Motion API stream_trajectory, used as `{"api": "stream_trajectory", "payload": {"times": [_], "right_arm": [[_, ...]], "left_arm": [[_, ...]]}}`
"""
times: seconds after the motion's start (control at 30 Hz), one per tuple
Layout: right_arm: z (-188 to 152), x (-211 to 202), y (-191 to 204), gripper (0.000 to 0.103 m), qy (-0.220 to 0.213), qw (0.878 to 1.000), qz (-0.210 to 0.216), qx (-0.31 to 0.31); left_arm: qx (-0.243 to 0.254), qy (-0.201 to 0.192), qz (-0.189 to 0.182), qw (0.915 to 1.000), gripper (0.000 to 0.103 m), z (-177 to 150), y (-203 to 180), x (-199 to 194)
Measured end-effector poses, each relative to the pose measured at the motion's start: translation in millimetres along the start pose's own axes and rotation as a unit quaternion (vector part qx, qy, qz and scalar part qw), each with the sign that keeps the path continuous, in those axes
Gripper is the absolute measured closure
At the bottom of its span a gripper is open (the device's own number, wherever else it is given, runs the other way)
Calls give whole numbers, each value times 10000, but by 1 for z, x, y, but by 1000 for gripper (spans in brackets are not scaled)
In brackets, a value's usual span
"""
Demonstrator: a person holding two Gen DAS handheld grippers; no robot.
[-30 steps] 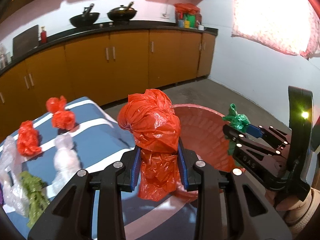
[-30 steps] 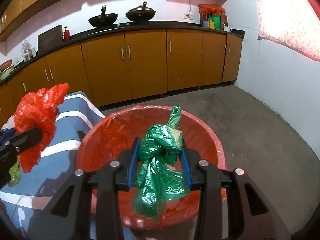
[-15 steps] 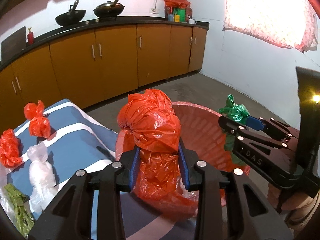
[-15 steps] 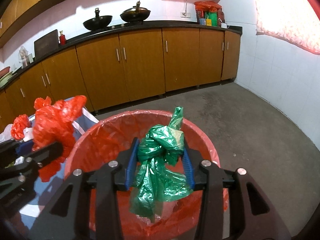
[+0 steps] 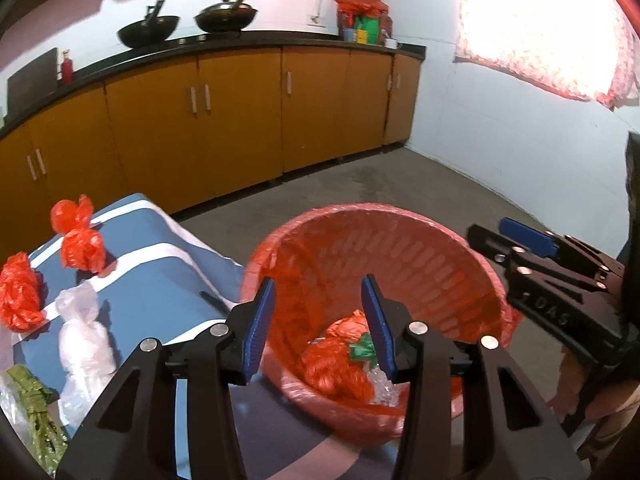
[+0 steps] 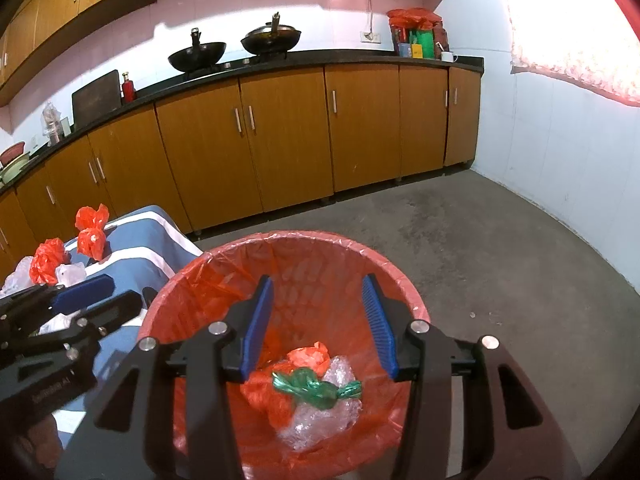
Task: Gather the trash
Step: 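Open both tools to drop the bags into the basket, then move both tools back over the table toward the white and pink bags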
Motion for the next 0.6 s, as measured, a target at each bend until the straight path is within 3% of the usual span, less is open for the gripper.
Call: {"api": "stream_trajectory", "payload": {"times": [0.3, 0.6], "right_arm": [[3, -21, 36, 57, -78, 9993, 318, -191], [-10, -30, 141, 56, 152, 9890, 1181, -873]], "left_arm": [[-392, -312, 479, 9976, 55, -16, 44, -48], [-1086, -585, 1431, 9820, 50, -69, 129, -125]]}}
Point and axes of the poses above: each gripper's, at about its wrist camera, not at the fingertips, and x roughly the way its jaws point, y to its left, z to its top, the point moved 2 cm from there along x, roughly the way its jaws point, and after that the axes turned 8 degrees about y, right-handed, at the moved point
